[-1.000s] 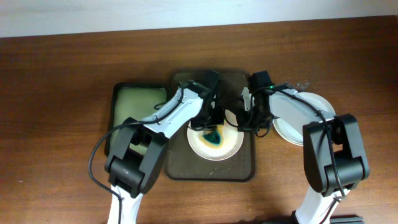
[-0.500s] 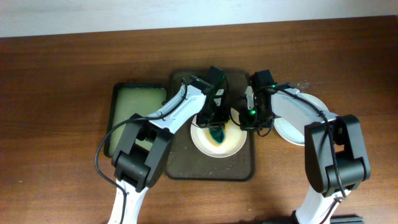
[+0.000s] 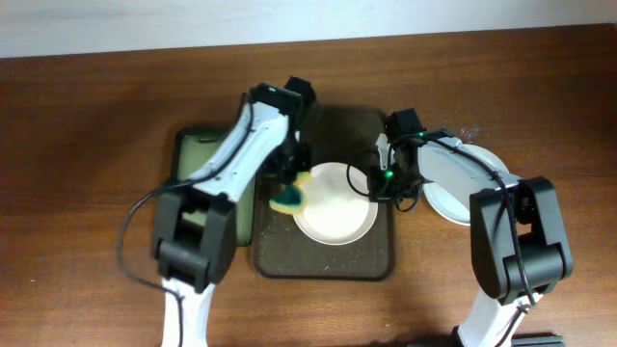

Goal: Clean dirty plates on tray and stack at the side
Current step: 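Scrub the held plate with the sponge in the left gripper, then carry the plate right and stack it on the plate pile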

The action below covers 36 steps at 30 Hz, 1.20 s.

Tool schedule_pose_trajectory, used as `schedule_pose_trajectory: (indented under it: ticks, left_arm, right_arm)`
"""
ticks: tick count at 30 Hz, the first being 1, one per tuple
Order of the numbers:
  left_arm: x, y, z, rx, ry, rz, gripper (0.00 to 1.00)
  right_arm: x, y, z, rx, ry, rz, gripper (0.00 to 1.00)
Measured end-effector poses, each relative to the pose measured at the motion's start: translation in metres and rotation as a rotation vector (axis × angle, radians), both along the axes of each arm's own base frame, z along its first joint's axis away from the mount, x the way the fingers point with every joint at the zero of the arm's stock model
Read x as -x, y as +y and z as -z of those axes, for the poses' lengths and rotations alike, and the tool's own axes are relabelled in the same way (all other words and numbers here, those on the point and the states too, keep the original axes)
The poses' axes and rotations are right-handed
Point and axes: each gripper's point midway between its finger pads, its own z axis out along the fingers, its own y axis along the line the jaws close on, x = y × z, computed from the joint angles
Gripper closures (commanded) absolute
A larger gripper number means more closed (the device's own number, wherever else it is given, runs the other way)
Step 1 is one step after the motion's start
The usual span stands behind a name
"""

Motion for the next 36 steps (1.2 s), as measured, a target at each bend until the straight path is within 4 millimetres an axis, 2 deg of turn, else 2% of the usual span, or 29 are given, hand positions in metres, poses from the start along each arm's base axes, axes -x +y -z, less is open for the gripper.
schedule_pose_trajectory:
  ticks: [2,3,4,5,6,7,8,9,12,13,14,15,16,18,20,22,25,31,36]
  left_arm:
    - [-0.009,0.033,-0.037,-0.06,-0.093,-0.039,1.0]
    - [-0.018,0.074,-0.072,-0.143,-0.187,-0.095,1.0]
    - [-0.024,0.093,-0.083,-0.179,-0.227,-0.128,1.0]
    - [-0.026,0.121,-0.077,-0.238,-0.226,-0.172,1.0]
    - [-0.029,0.135,-0.059,-0.261,-0.221,-0.198,1.0]
    - [-0.023,0.149,-0.021,-0.274,-0.177,-0.225,1.0]
    - [-0.019,0.157,-0.001,-0.278,-0.164,-0.239,0.97]
    - [-0.005,0.162,0.017,-0.29,-0.115,-0.238,0.89]
    - [0.001,0.16,0.009,-0.277,-0.087,-0.206,0.41]
    - [-0.002,0.157,-0.005,-0.254,-0.116,-0.207,0.3]
    - [-0.007,0.154,-0.023,-0.224,-0.165,-0.212,0.13]
    - [-0.008,0.151,-0.044,-0.193,-0.215,-0.216,0.0]
    - [-0.007,0.15,-0.068,-0.166,-0.275,-0.223,0.0]
    - [-0.001,0.15,-0.093,-0.14,-0.324,-0.226,0.0]
    - [0.003,0.15,-0.1,-0.135,-0.334,-0.227,0.0]
    - [0.007,0.151,-0.099,-0.141,-0.316,-0.225,0.0]
    - [0.008,0.151,-0.099,-0.142,-0.312,-0.224,0.0]
    - [0.008,0.151,-0.099,-0.142,-0.312,-0.224,0.01]
    - [0.008,0.151,-0.099,-0.142,-0.312,-0.224,0.01]
  right_arm:
    - [0.0,0.0,0.0,0.0,0.0,0.0,0.96]
    - [0.0,0.0,0.0,0.0,0.0,0.0,0.96]
    - [0.0,0.0,0.0,0.0,0.0,0.0,0.96]
    - [0.0,0.0,0.0,0.0,0.001,0.0,0.95]
    - [0.0,0.0,0.0,0.0,0.001,0.0,0.91]
    - [0.0,0.0,0.0,-0.001,0.002,0.0,0.91]
    - [0.001,0.0,0.001,-0.001,0.006,0.003,0.96]
    - [0.001,0.0,0.001,-0.001,0.006,0.003,0.96]
    - [0.0,0.0,-0.001,-0.003,-0.003,-0.004,0.96]
    - [0.0,0.0,-0.005,0.002,-0.015,-0.004,0.96]
    - [0.001,-0.001,-0.009,0.006,-0.024,-0.004,0.96]
    - [0.0,-0.006,-0.025,0.029,-0.061,0.001,0.96]
    - [-0.003,-0.011,-0.042,0.062,-0.116,0.004,0.96]
    - [-0.002,-0.021,-0.074,0.201,-0.227,-0.015,0.96]
    - [0.0,-0.012,-0.1,0.338,-0.353,-0.057,0.96]
    - [0.005,0.003,-0.131,0.476,-0.509,-0.113,0.96]
    - [0.01,0.018,-0.144,0.602,-0.608,-0.179,0.96]
    - [0.036,0.046,-0.18,0.881,-0.827,-0.337,0.96]
    - [0.042,0.053,-0.206,1.009,-0.966,-0.343,0.96]
